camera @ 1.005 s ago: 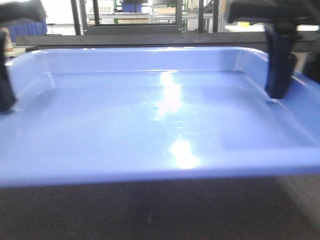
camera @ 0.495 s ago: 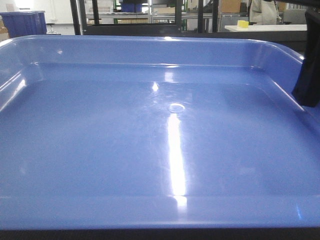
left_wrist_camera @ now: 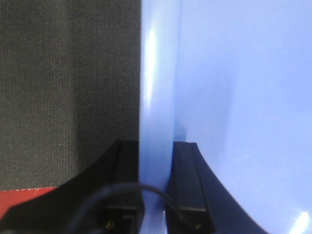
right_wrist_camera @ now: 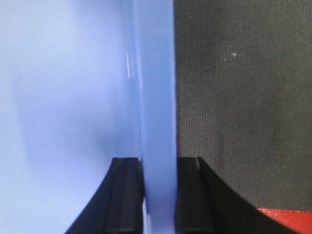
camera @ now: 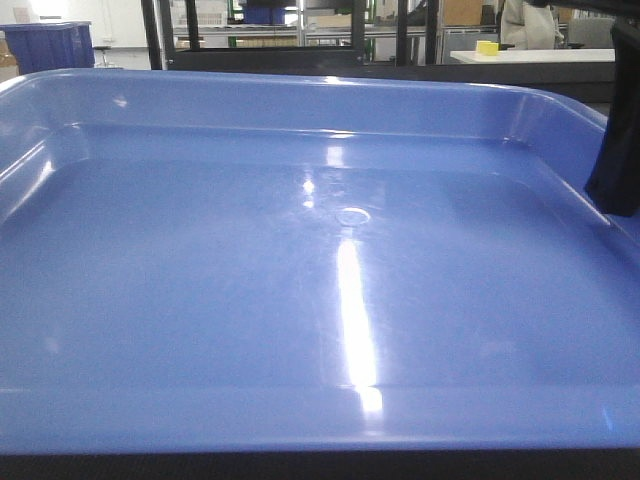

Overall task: Grab blue tray and place on right shelf
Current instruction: 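Lift the tray off the table with both grippers, then hold the tray level with both grippers while the base drives to the shelf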

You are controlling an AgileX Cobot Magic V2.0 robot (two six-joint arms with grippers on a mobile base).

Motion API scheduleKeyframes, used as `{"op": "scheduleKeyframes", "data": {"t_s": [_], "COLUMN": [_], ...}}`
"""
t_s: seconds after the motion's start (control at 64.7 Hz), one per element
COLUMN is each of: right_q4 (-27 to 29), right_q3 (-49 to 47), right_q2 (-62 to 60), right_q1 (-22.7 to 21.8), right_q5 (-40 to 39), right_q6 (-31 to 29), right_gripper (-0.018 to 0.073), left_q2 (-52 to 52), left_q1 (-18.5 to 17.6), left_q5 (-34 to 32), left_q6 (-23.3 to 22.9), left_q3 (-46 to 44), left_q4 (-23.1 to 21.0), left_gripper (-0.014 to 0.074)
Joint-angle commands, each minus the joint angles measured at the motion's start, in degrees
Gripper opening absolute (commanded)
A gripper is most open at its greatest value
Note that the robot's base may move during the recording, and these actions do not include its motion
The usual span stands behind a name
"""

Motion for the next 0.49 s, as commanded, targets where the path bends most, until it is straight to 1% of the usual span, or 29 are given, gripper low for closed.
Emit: {"op": "scheduleKeyframes", "data": {"t_s": [0.0, 0.155, 0.479], "right_q4": [-3.8, -3.8, -3.8], "right_q3": [-1.3, -1.3, -1.3], "right_q2": [-1.6, -1.6, -1.6], "right_q1": [-0.4, -0.4, -0.4], "right_q5": [0.2, 0.6, 0.7], "right_q6": [-0.6, -0.6, -0.6], "right_gripper": [0.0141, 0.0141, 0.0141], "left_q2": [-1.3, -1.3, -1.3], "left_q1": [0.0, 0.0, 0.0], "left_q5": [1.4, 1.8, 1.7], "left_q6": [0.5, 0.5, 0.5], "left_q3": [-1.1, -1.1, -1.1], "left_q4": [2.8, 1.3, 1.0], "left_gripper": [-0.004, -0.0041, -0.0041]}}
